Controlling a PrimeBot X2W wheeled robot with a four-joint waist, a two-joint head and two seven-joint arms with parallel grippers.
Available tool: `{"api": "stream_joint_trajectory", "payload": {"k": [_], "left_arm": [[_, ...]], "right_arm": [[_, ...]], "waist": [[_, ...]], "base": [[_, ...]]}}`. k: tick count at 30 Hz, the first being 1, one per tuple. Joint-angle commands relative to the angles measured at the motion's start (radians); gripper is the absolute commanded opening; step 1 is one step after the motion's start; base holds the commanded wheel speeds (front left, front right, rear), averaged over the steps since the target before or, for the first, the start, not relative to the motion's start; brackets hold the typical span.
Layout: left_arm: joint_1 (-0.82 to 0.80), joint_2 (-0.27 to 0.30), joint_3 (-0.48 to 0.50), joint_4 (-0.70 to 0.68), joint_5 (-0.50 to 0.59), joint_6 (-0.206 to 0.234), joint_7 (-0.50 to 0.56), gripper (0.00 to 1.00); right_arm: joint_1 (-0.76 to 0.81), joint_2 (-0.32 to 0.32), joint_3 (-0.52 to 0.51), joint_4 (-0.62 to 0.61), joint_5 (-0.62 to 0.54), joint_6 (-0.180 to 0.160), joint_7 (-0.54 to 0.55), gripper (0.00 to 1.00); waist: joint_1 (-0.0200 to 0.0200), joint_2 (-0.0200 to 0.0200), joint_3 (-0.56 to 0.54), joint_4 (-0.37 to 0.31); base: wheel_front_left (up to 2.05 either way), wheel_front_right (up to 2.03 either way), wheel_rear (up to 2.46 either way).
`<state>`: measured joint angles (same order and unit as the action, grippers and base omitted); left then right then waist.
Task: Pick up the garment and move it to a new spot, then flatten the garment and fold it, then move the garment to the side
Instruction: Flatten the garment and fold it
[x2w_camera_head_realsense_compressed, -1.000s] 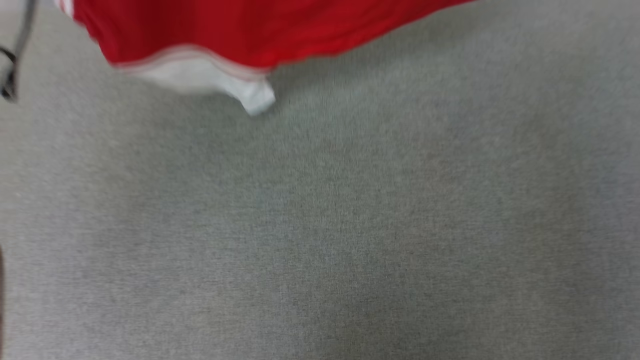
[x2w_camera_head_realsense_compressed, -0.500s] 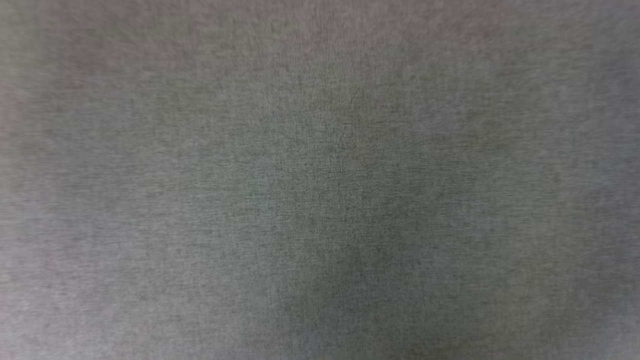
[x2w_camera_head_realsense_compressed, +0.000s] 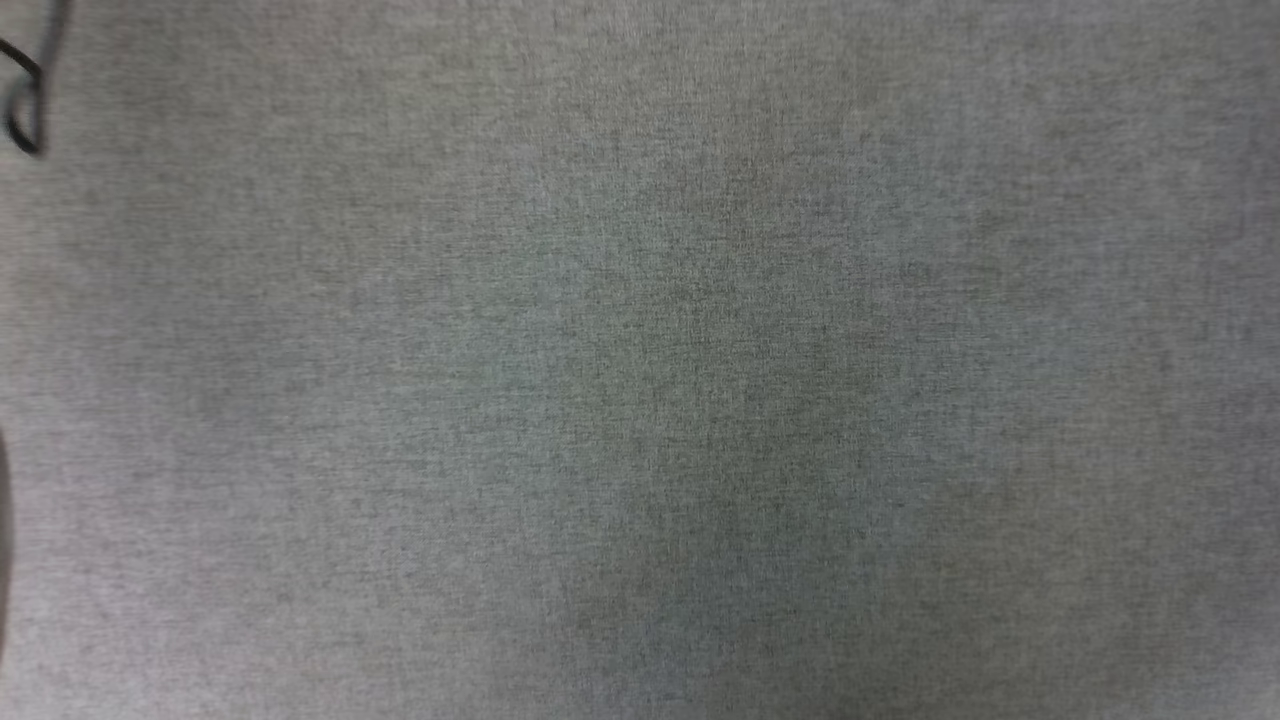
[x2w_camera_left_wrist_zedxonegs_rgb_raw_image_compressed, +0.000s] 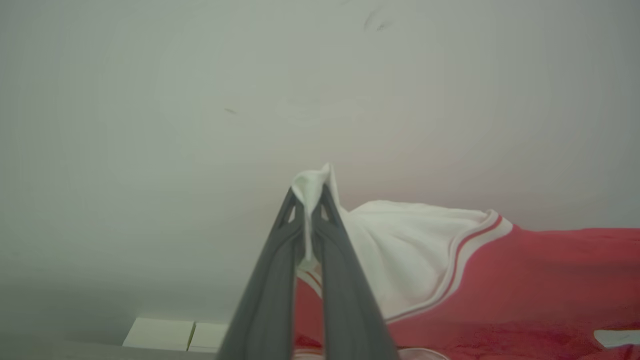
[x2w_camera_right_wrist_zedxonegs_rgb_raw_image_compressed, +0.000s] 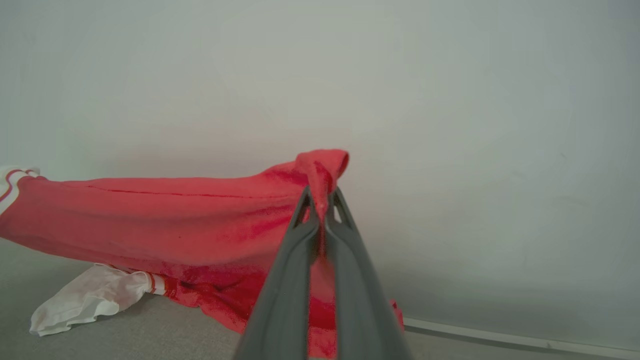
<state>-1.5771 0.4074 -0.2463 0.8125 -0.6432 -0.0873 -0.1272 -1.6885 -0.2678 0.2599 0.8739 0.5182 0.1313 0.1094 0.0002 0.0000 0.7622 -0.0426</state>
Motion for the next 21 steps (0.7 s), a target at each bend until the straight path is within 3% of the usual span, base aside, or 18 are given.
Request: {"api": "stream_joint_trajectory", "payload": {"k": [1, 10, 21], "left_arm": [[0.025, -0.002, -0.001, 0.018, -0.006, -0.009, -0.008, 0.0], [0.266, -0.025, -0.032, 0.094, -0.063, -0.04, -0.058, 0.0], [0.738, -0.004, -0.057, 0.0, -0.132, -0.043, -0.115, 0.0]], "right_arm": [[0.031, -0.003, 0.017, 0.012, 0.02, -0.001, -0.012, 0.0], [0.304, -0.005, 0.173, 0.034, 0.132, -0.001, -0.05, 0.0], [0.73, -0.066, 0.309, -0.071, 0.231, -0.001, -0.103, 0.0]], "waist": [[-0.0002, 0.0, -0.021, 0.006], [-0.0002, 0.0, -0.182, 0.005], [-0.0002, 0.0, -0.449, 0.016]], "base": [[0.0, 0.0, 0.0], [0.0, 0.0, 0.0], [0.0, 0.0, 0.0]]}}
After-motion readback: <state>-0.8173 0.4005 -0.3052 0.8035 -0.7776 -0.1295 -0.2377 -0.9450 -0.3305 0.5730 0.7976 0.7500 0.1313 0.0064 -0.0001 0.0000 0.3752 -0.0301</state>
